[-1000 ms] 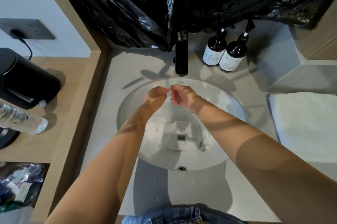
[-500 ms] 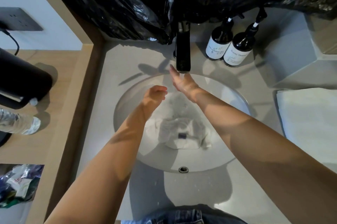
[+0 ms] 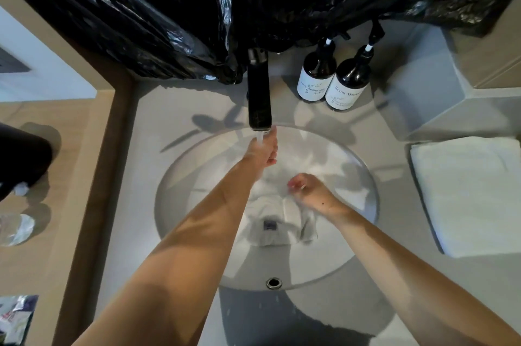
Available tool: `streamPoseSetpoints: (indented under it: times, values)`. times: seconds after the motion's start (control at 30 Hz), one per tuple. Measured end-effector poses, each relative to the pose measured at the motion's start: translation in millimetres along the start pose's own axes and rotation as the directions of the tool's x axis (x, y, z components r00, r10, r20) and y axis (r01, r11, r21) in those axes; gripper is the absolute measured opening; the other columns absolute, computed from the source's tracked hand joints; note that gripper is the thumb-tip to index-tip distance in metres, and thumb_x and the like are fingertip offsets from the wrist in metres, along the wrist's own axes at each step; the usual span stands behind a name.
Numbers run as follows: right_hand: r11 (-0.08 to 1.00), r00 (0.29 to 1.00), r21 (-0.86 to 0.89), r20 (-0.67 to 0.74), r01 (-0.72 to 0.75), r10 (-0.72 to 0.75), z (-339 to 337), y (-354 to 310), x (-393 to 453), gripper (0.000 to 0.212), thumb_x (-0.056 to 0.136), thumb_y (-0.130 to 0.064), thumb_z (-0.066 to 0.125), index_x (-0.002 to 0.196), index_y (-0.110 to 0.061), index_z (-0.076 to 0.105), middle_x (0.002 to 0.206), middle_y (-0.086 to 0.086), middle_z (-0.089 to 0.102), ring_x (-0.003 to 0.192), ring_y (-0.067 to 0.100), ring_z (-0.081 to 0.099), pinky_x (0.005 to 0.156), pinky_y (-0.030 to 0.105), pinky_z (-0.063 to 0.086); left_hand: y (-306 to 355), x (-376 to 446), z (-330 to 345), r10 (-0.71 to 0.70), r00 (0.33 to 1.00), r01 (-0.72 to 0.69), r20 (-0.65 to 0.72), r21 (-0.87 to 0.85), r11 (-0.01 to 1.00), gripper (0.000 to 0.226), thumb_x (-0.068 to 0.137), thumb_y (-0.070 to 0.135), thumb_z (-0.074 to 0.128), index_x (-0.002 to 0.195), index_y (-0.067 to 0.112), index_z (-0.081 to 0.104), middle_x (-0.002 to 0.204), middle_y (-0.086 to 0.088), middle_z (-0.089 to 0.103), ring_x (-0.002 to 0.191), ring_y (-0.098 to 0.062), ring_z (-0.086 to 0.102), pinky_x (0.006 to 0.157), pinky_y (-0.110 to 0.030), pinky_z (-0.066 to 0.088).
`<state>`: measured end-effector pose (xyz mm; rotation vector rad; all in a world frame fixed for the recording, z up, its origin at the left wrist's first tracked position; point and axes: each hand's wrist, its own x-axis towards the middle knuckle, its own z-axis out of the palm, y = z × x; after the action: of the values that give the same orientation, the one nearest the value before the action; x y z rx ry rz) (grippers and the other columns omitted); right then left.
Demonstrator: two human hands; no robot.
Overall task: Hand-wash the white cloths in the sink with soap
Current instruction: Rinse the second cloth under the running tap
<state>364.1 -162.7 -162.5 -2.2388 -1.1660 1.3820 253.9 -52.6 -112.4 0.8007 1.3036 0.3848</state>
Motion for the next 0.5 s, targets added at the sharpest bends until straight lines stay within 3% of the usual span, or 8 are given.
streamPoseSetpoints:
  times: [0.07, 0.1, 0.13, 0.2, 0.27, 0.37, 0.43, 0.5]
  values:
    - [0.967, 0.989, -0.243, 0.138, 0.077, -0.045, 14, 12, 0, 0.055, 0.082, -0.042, 0.072, 0.13, -0.025, 0.052, 0.131, 0.003, 0.047, 0.124, 0.024, 0.044, 0.104, 0.032, 0.037, -4, 4, 0, 0.052, 0.998, -0.052, -0.033, 0.01, 0.999, 0.045, 0.101, 0.04, 0.048, 0.062, 0.022, 0.033, 0.053, 0.006, 0.032, 0.044, -0.009, 0.024, 0.046, -0.02, 0.022]
    - [0.928, 0.977, -0.349, 0.202, 0.134, -0.065, 21, 14, 0, 0.077, 0.076, -0.054, 0.072, 0.141, -0.029, 0.039, 0.14, 0.002, 0.038, 0.131, 0.025, 0.036, 0.109, 0.037, 0.032, -7, 5, -3, 0.084, 0.996, -0.082, -0.039, 0.055, 0.995, 0.042, 0.102, 0.038, 0.044, 0.064, 0.023, 0.033, 0.056, 0.005, 0.033, 0.045, -0.008, 0.026, 0.045, -0.019, 0.023]
    - [0.871, 0.964, -0.45, 0.251, 0.197, -0.088, 28, 13, 0, 0.094, 0.072, -0.062, 0.072, 0.147, -0.031, 0.026, 0.145, 0.002, 0.034, 0.133, 0.027, 0.032, 0.11, 0.042, 0.03, -9, 6, -7, 0.11, 0.993, -0.105, -0.039, 0.113, 0.988, 0.039, 0.103, 0.035, 0.041, 0.066, 0.024, 0.035, 0.06, 0.005, 0.035, 0.047, -0.007, 0.03, 0.046, -0.019, 0.026]
    - [0.754, 0.947, -0.594, 0.3, 0.281, -0.117, 41, 10, 0, 0.108, 0.067, -0.066, 0.072, 0.151, -0.029, 0.015, 0.144, 0.006, 0.034, 0.131, 0.03, 0.033, 0.107, 0.044, 0.031, -14, 8, -15, 0.135, 0.99, -0.125, -0.051, 0.173, 0.977, 0.036, 0.105, 0.025, 0.035, 0.069, 0.025, 0.037, 0.063, 0.005, 0.037, 0.051, -0.008, 0.034, 0.048, -0.02, 0.029]
    - [0.743, 0.943, -0.599, 0.303, 0.298, -0.134, 48, 5, 4, 0.105, 0.065, -0.066, 0.074, 0.147, -0.025, 0.024, 0.138, 0.008, 0.042, 0.125, 0.031, 0.041, 0.103, 0.042, 0.036, -13, 8, -24, 0.136, 0.988, -0.121, -0.078, 0.172, 0.978, 0.036, 0.104, 0.015, 0.03, 0.069, 0.023, 0.037, 0.06, 0.003, 0.036, 0.05, -0.01, 0.031, 0.045, -0.021, 0.026]
    - [0.827, 0.923, -0.462, 0.347, 0.322, -0.166, 39, 1, 10, 0.077, 0.068, -0.051, 0.08, 0.133, -0.021, 0.05, 0.128, 0.003, 0.058, 0.117, 0.025, 0.054, 0.095, 0.03, 0.041, -10, 5, -35, 0.128, 0.984, -0.109, -0.127, 0.15, 0.983, 0.036, 0.101, 0.013, 0.028, 0.065, 0.018, 0.035, 0.049, 0.006, 0.033, 0.043, -0.01, 0.025, 0.042, -0.02, 0.023]
    - [0.934, 0.913, -0.228, 0.367, 0.274, -0.179, 31, 3, 9, 0.046, 0.07, -0.028, 0.085, 0.111, -0.021, 0.063, 0.107, -0.003, 0.065, 0.1, 0.017, 0.06, 0.083, 0.02, 0.044, -11, 2, -44, 0.147, 0.983, -0.13, -0.108, 0.147, 0.98, 0.038, 0.103, 0.018, 0.031, 0.066, 0.017, 0.038, 0.051, 0.006, 0.037, 0.044, -0.008, 0.028, 0.049, -0.021, 0.026]
    - [0.98, 0.914, 0.035, 0.356, 0.197, -0.196, 22, 4, 4, 0.036, 0.067, -0.008, 0.086, 0.087, -0.024, 0.061, 0.084, -0.011, 0.062, 0.079, 0.005, 0.059, 0.071, 0.014, 0.044, -13, -2, -53, 0.163, 0.983, -0.147, -0.079, 0.177, 0.973, 0.037, 0.104, 0.024, 0.034, 0.07, 0.017, 0.047, 0.062, 0.002, 0.049, 0.054, -0.01, 0.04, 0.059, -0.023, 0.034]
